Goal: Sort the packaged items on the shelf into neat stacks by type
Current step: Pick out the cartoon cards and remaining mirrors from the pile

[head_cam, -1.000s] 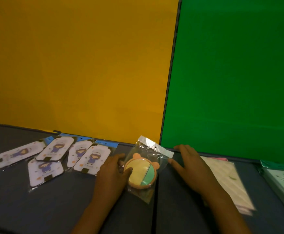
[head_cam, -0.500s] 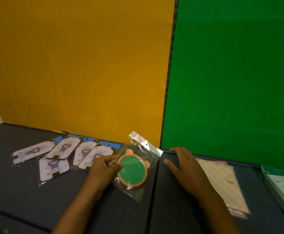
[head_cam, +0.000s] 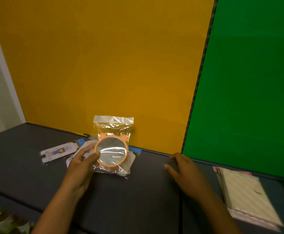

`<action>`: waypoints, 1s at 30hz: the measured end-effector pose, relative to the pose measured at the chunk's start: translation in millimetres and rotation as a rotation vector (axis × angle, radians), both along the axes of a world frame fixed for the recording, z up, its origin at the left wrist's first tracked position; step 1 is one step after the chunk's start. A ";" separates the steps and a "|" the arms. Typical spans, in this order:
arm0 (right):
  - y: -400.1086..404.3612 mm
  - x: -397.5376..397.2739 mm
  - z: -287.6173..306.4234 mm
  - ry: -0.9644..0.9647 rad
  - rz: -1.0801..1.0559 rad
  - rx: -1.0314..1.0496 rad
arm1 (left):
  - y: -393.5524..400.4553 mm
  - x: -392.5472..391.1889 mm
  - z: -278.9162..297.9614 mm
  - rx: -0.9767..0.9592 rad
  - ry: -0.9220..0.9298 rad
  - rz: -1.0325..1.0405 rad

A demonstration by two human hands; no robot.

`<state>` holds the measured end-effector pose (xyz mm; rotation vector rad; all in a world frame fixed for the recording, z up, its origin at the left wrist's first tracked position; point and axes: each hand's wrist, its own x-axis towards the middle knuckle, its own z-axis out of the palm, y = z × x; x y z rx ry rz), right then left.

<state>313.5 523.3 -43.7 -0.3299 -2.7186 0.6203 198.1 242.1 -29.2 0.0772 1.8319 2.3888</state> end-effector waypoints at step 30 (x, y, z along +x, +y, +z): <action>-162.8 -137.3 -22.7 -0.254 -0.260 -0.040 | -73.7 -83.7 -45.9 0.255 -0.158 0.118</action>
